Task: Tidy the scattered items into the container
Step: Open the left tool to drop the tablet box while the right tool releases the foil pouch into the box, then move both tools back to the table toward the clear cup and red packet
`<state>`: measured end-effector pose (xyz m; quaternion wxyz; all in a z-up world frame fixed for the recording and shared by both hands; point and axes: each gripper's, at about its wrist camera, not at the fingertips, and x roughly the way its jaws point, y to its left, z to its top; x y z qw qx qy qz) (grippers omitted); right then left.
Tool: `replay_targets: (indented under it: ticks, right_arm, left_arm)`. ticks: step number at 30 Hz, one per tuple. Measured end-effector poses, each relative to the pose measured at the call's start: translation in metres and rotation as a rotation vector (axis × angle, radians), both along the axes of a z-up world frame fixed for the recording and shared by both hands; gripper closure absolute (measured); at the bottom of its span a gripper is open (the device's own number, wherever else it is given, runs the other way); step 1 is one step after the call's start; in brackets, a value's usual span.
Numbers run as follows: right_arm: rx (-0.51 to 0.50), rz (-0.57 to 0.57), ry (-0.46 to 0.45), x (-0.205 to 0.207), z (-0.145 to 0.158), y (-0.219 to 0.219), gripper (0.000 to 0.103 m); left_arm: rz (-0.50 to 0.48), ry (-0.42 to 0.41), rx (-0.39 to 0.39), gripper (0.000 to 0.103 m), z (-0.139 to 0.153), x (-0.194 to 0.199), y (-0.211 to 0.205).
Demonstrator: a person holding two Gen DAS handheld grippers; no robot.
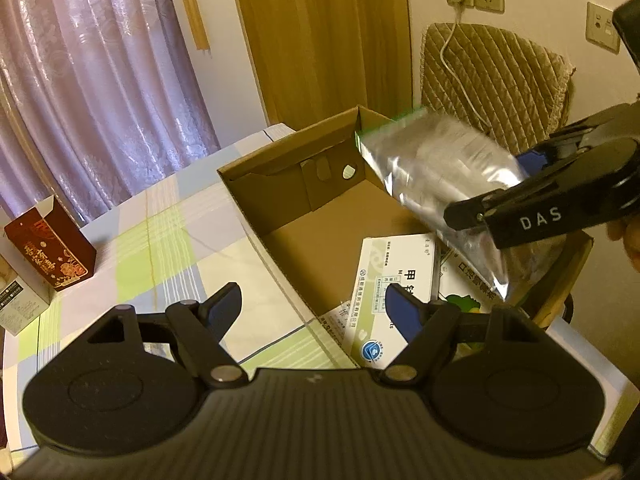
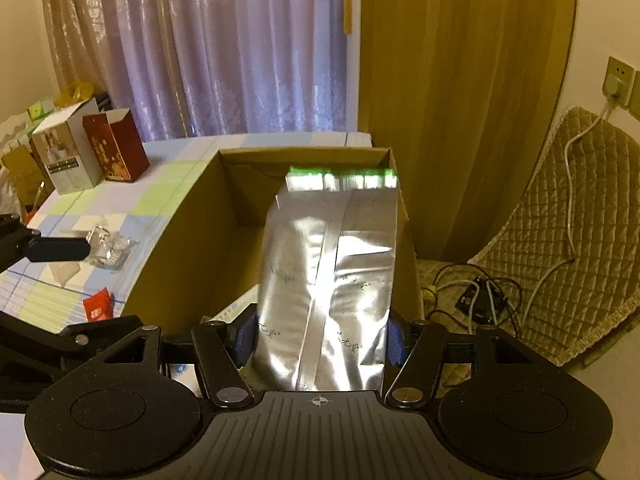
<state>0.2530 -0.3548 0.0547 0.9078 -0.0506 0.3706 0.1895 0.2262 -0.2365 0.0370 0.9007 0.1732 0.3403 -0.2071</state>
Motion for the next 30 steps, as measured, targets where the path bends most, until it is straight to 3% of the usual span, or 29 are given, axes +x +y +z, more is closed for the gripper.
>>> replay_targets:
  ticks: [1,17,30]
  right_arm:
    - [0.016,-0.008,-0.02,-0.002,0.002,-0.002,0.005]
    - [0.008,-0.005,-0.036,-0.018,0.018,-0.004,0.005]
    - [-0.01,0.022,-0.038,-0.055,0.035,0.011,0.005]
  left_arm:
    - [0.002,0.001,-0.001,0.028,0.0,-0.001,0.002]
    - [0.02,0.002,-0.02,0.028,0.009,-0.015,0.017]
    - [0.035,-0.014,-0.038,0.027,0.03,-0.048,0.036]
